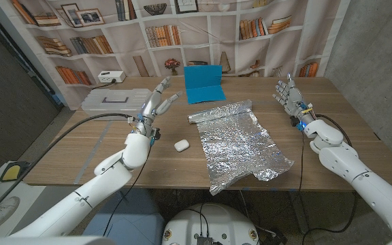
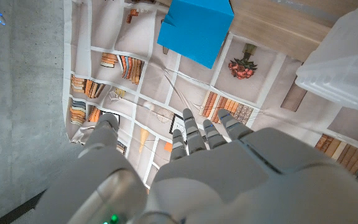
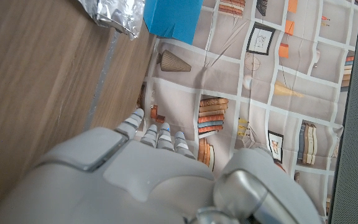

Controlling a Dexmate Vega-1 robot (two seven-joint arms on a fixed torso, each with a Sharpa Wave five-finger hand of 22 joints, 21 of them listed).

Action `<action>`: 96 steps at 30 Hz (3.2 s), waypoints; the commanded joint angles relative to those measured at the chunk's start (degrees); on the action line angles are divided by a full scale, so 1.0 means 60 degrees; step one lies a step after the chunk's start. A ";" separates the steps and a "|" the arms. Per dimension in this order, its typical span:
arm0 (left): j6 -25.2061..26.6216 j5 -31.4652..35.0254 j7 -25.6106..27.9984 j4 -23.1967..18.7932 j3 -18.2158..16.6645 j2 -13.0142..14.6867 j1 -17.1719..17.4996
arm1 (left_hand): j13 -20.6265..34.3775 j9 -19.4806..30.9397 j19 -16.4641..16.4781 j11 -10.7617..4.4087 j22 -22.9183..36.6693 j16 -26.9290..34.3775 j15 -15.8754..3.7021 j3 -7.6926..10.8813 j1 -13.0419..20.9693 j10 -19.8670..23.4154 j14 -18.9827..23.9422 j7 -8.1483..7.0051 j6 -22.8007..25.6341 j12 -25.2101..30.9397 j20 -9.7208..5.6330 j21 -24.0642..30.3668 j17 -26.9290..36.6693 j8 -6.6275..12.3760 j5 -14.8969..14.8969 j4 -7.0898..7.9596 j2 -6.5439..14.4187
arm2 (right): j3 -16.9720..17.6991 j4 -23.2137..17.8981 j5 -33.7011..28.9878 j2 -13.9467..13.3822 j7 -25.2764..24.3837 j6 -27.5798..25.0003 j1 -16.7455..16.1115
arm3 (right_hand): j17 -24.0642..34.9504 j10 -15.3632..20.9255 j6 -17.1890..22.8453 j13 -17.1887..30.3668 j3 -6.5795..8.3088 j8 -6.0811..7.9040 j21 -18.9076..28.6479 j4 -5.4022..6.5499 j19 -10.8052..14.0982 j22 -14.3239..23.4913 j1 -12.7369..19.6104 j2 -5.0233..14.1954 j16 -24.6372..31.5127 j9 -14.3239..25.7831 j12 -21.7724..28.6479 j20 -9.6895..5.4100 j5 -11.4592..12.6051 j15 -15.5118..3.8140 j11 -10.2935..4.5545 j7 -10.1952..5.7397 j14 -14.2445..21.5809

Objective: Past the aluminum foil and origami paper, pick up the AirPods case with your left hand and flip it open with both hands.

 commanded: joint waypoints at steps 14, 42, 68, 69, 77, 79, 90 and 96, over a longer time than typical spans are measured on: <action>0.1945 0.2492 0.0890 -0.0779 0.0380 0.0254 0.0315 | 0.0061 0.0033 0.0197 -0.0017 0.0035 0.0071 -0.0018 -0.0033 0.0264 0.0358 0.0231 0.0096 -0.0305 0.0077 -0.0012 0.0047 0.0014 0.0021 -0.0040 0.0035 -0.0232 | -0.0098 -0.0017 -0.0065 0.0029 -0.0116 -0.0152 0.0039 | 0.0026 -0.0015 -0.0072 0.0050 0.0020 0.0012 0.0047 -0.0055 -0.0046 0.0043 0.0119 -0.0010 0.0005 0.0040 0.0017 0.0063 -0.0006 0.0010 0.0003 -0.0076 -0.0087; 0.4106 0.3464 -0.0599 -0.2270 0.0661 0.0890 0.0462 | 0.0124 0.0043 0.0507 -0.0028 0.0028 0.0061 0.0044 -0.0136 0.1314 0.0230 0.0424 0.0373 -0.0993 -0.0120 -0.0159 0.0042 0.0027 0.0101 0.0022 0.0055 -0.0859 | -0.0108 0.0178 -0.0130 0.0145 -0.0165 0.0018 0.0096 | 0.0011 0.0083 -0.0049 0.0051 0.0096 0.0037 0.0045 -0.0131 -0.0089 0.0044 0.0247 0.0037 -0.0007 0.0040 0.0059 0.0094 -0.0009 -0.0074 -0.0075 -0.0153 -0.0154; 0.4683 0.3990 -0.1045 -0.2766 0.0855 0.1400 0.0601 | 0.0194 0.0049 0.0421 -0.0023 0.0034 0.0033 0.0101 -0.0307 0.1626 0.0146 0.0376 0.0572 -0.2290 -0.0194 -0.0107 0.0004 0.0035 0.0074 0.0000 0.0226 -0.0828 | -0.0012 0.0090 -0.0146 0.0276 -0.0344 0.0334 -0.0038 | -0.0006 0.0255 0.0196 0.0052 0.0208 0.0122 0.0076 -0.0251 -0.0004 0.0042 0.0445 0.0092 0.0029 0.0039 0.0110 0.0065 -0.0020 -0.0192 -0.0166 -0.0231 -0.0078; 0.4652 0.3962 -0.1036 -0.2783 0.0820 0.1424 0.0641 | 0.0195 0.0049 0.0422 -0.0024 0.0034 0.0033 0.0095 -0.0307 0.1631 0.0153 0.0379 0.0569 -0.2287 -0.0192 -0.0110 0.0004 0.0035 0.0079 0.0001 0.0225 -0.0826 | -0.0007 0.0087 -0.0151 0.0276 -0.0348 0.0353 -0.0050 | -0.0007 0.0261 0.0199 0.0052 0.0210 0.0122 0.0077 -0.0254 0.0001 0.0042 0.0449 0.0093 0.0029 0.0039 0.0112 0.0065 -0.0021 -0.0201 -0.0175 -0.0234 -0.0078; 0.5368 0.5037 -0.1082 -0.3120 0.1024 0.1614 0.0811 | 0.0210 0.0051 0.0436 -0.0076 0.0033 0.0012 0.0078 -0.0320 0.1734 0.0035 0.0360 0.0631 -0.2560 -0.0244 -0.0114 0.0002 0.0034 0.0034 0.0016 0.0207 -0.0783 | -0.0001 0.0022 -0.0245 0.0210 -0.0445 0.0351 -0.0124 | -0.0012 0.0259 0.0208 0.0052 0.0249 0.0119 0.0068 -0.0299 -0.0013 0.0041 0.0519 0.0106 0.0023 0.0039 0.0104 0.0076 -0.0032 -0.0219 -0.0185 -0.0266 -0.0092; 0.5439 0.5162 -0.1144 -0.3180 0.1023 0.1652 0.0849 | 0.0210 0.0051 0.0440 -0.0075 0.0033 0.0010 0.0077 -0.0323 0.1749 0.0021 0.0358 0.0658 -0.2579 -0.0251 -0.0116 0.0003 0.0034 0.0038 0.0018 0.0204 -0.0779 | -0.0011 0.0031 -0.0247 0.0219 -0.0423 0.0370 -0.0122 | -0.0012 0.0264 0.0204 0.0052 0.0256 0.0116 0.0068 -0.0309 -0.0013 0.0041 0.0535 0.0106 0.0020 0.0039 0.0105 0.0079 -0.0035 -0.0217 -0.0178 -0.0268 -0.0098; 0.6119 0.6229 -0.1873 -0.3494 0.1198 0.1779 0.0895 | 0.0224 0.0052 0.0446 -0.0052 0.0032 0.0009 0.0074 -0.0380 0.1726 0.0085 0.0365 0.0684 -0.2616 -0.0223 -0.0097 -0.0001 0.0034 0.0059 0.0014 0.0224 -0.0813 | -0.0062 -0.0032 -0.0334 0.0265 -0.0420 0.0477 -0.0091 | -0.0016 0.0249 0.0231 0.0052 0.0286 0.0122 0.0057 -0.0354 -0.0039 0.0040 0.0600 0.0106 0.0012 0.0039 0.0094 0.0096 -0.0047 -0.0229 -0.0198 -0.0270 -0.0123; 0.6370 0.6676 -0.2215 -0.3554 0.1293 0.1766 0.0901 | 0.0234 0.0052 0.0451 -0.0057 0.0032 0.0012 0.0081 -0.0419 0.1694 0.0118 0.0378 0.0709 -0.2523 -0.0209 -0.0076 -0.0002 0.0034 0.0110 0.0013 0.0244 -0.0828 | -0.0056 -0.0140 -0.0352 0.0216 -0.0411 0.0487 -0.0135 | -0.0018 0.0261 0.0238 0.0052 0.0304 0.0121 0.0056 -0.0379 -0.0043 0.0040 0.0635 0.0106 0.0013 0.0039 0.0095 0.0098 -0.0054 -0.0236 -0.0193 -0.0265 -0.0124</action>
